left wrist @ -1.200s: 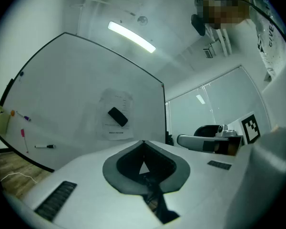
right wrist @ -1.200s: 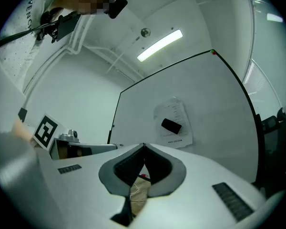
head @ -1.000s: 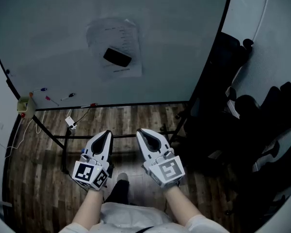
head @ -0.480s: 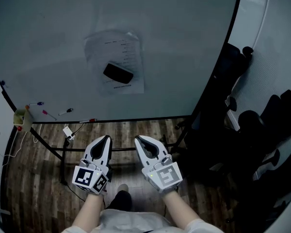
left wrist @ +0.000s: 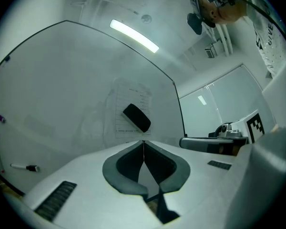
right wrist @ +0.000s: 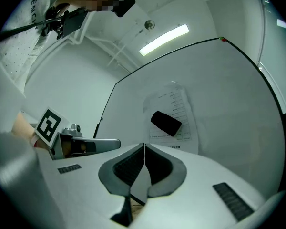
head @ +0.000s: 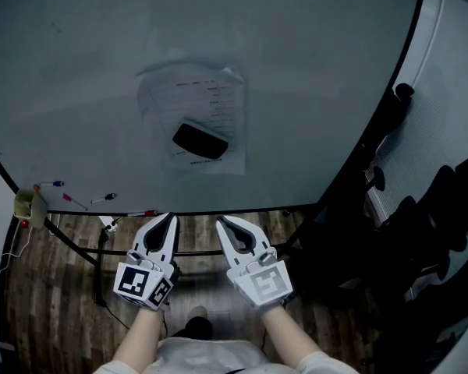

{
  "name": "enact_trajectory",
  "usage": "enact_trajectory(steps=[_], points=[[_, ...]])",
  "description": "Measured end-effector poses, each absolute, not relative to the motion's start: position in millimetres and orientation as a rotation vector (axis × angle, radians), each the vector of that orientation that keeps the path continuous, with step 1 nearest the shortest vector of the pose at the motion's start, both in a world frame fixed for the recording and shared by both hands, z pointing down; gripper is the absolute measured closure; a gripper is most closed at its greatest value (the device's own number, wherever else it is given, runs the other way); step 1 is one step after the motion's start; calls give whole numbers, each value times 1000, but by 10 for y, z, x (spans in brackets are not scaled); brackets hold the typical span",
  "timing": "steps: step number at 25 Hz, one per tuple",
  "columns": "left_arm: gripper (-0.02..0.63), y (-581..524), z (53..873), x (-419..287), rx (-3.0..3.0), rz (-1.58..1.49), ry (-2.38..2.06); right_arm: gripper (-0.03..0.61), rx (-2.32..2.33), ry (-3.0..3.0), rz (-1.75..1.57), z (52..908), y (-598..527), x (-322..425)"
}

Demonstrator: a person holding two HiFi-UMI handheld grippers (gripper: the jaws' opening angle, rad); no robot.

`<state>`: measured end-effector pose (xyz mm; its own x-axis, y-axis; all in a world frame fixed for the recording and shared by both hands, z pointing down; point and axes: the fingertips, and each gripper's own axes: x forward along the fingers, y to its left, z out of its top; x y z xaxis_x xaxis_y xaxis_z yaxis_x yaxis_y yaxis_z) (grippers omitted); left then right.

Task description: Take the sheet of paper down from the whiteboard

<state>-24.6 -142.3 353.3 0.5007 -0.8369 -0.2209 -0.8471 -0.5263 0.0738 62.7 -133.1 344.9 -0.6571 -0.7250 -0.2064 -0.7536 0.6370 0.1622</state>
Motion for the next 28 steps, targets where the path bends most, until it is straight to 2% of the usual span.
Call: enact_trajectory(steps=[3,8,15,16,17,18,22,24,28], points=[[598,-1599,3475,-307,-2673,350,1499,558,-1248,2756,474,3361,-1497,521],[597,-1823,3369,-399,-2635,296,1487,558,-1389,2884,865,3267,-1718,400],[597,-2031,3217,-577,-2575,286,1486,552,-1469,2775,1420,2890,-1887,205],[597,-2053,3195,-603,-2570,294,1487,526,-1465,2776,1458,2871,-1906,176],[597,-2073,3172,-624,-2566,301,1487,453,-1461,2780,1484,2857,-1927,150],[597,-2094,3149,-644,-2561,305,1486,425,-1463,2781,1502,2844,-1952,133],[592,-2176,3056,-711,-2535,315,1483,411,-1537,2740,1566,2781,-2072,146],[530,-2229,3021,-738,-2533,322,1479,390,-1568,2731,1597,2762,-2141,154],[503,-2321,2951,-765,-2534,329,1465,360,-1613,2716,1679,2739,-2256,157]])
